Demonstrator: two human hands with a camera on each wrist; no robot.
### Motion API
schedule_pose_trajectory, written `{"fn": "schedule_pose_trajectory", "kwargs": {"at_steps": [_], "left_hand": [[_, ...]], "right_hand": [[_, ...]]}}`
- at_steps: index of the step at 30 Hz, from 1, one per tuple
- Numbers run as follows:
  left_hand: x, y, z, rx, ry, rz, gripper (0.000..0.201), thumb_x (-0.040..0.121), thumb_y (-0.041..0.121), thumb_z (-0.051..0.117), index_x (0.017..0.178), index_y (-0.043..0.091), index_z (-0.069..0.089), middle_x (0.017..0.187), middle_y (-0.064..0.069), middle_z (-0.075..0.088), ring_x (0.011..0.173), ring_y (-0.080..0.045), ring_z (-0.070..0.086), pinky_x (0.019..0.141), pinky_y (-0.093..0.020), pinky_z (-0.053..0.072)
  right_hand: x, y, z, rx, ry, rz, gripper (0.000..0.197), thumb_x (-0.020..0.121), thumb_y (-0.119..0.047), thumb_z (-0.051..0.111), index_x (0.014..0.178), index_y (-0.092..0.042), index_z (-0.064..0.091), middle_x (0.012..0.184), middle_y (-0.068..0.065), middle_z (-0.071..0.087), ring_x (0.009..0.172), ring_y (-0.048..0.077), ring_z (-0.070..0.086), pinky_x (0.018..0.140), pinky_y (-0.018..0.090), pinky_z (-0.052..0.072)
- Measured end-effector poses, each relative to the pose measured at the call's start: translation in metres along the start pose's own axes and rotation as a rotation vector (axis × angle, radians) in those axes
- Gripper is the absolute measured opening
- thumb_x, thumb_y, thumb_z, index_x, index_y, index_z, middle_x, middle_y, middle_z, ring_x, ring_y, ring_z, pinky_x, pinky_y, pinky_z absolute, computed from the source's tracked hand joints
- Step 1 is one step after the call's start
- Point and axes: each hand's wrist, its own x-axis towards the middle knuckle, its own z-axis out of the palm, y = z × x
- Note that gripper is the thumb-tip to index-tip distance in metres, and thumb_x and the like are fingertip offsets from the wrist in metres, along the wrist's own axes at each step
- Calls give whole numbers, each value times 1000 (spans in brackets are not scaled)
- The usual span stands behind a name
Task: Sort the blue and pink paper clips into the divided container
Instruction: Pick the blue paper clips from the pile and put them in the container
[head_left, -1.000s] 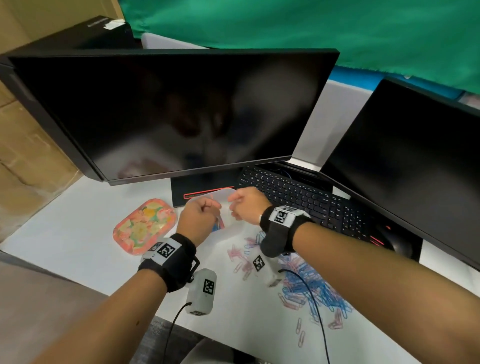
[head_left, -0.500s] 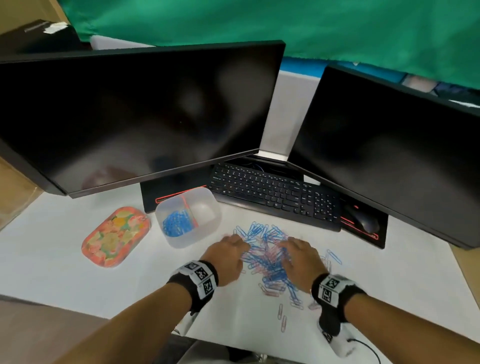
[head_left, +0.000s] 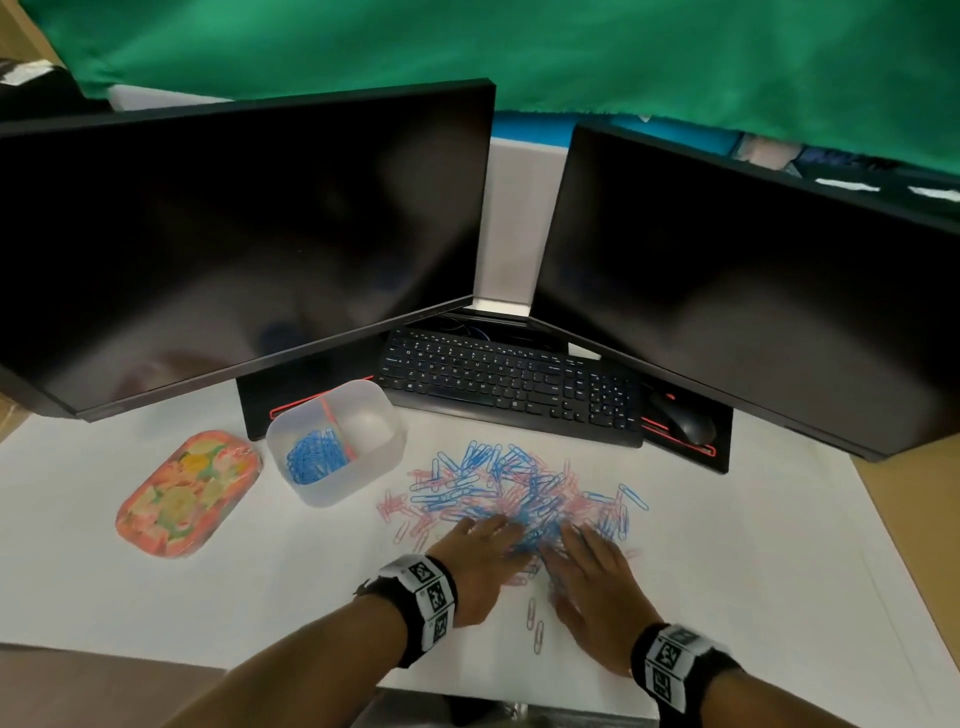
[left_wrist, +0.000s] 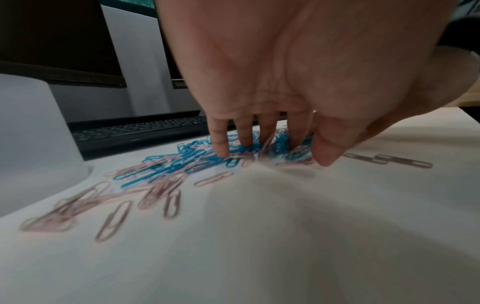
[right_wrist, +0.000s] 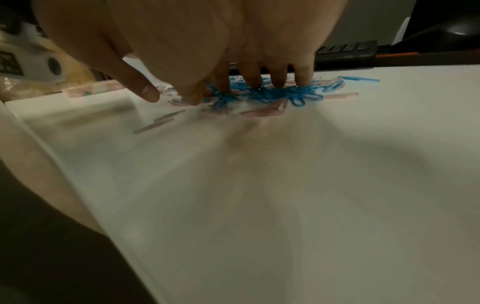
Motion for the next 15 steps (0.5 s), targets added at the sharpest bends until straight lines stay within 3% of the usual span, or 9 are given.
{"fn": "schedule_pose_trajectory", "kwargs": {"at_steps": [2, 4, 7, 8, 11, 12, 13, 14, 15], "left_hand": [[-5, -5, 5, 7, -63, -16, 67, 96, 26, 41, 152, 34, 6, 161, -4, -12, 147, -32, -14, 119, -53, 0], [-10, -13, 11, 6, -105, -22, 66, 97, 34, 41, 149, 45, 3, 158, -3, -23, 143, -35, -25, 116, -57, -7], [-16, -21, 12, 39, -152, -21, 63, 96, 41, 39, 146, 53, 2, 157, -5, -26, 141, -40, -27, 114, -61, -10], [-18, -22, 11, 43, -156, -17, 61, 96, 42, 39, 146, 53, 5, 158, -6, -23, 142, -40, -24, 114, -61, -9], [-22, -23, 10, 10, -51, -1, 53, 94, 39, 41, 144, 47, 25, 161, -9, 5, 147, -39, 0, 117, -58, 7], [-22, -23, 9, -8, 37, 1, 49, 92, 36, 44, 140, 42, 38, 155, -10, 26, 143, -38, 20, 115, -54, 21], [-21, -22, 8, -38, 117, -15, 43, 90, 33, 46, 133, 36, 49, 142, -9, 43, 133, -35, 38, 108, -48, 34], [-18, -19, 5, -81, 178, -49, 36, 89, 31, 47, 125, 29, 56, 129, -6, 52, 120, -31, 48, 99, -41, 41], [-14, -16, 1, -126, 208, -96, 32, 90, 28, 46, 118, 24, 60, 120, -5, 55, 112, -28, 51, 93, -37, 43]], "right_hand": [[-1, 4, 3, -66, -57, 11, 60, 90, -65, 18, 140, -39, 37, 147, 3, 42, 129, 37, 44, 108, 47, 32], [-4, 6, 2, -103, -138, 8, 68, 83, -78, 22, 142, -45, 33, 149, 4, 35, 131, 40, 34, 106, 53, 18], [-5, 11, -1, -181, -182, 14, 75, 77, -86, 23, 142, -50, 27, 149, 11, 37, 130, 48, 40, 104, 52, 5], [-6, 13, -7, -159, -184, -21, 73, 77, -86, 23, 142, -53, 22, 153, 12, 29, 133, 49, 34, 105, 52, 2], [-5, 20, -14, 33, -69, -94, 66, 82, -79, 25, 140, -61, -2, 152, 2, -23, 140, 35, -23, 109, 49, -20], [-4, 23, -12, 76, -21, -111, 63, 85, -74, 26, 142, -58, 3, 154, -1, -20, 142, 29, -21, 114, 49, -16], [-3, 24, -14, 104, 14, -118, 58, 88, -68, 30, 143, -53, 16, 158, -2, -1, 146, 28, -5, 117, 50, -2], [-1, 24, -17, 122, 63, -120, 50, 90, -60, 35, 139, -48, 33, 154, -2, 26, 143, 30, 22, 115, 49, 17], [2, 23, -19, 133, 80, -122, 41, 90, -51, 40, 129, -41, 48, 135, -3, 48, 128, 27, 45, 106, 45, 35]]}}
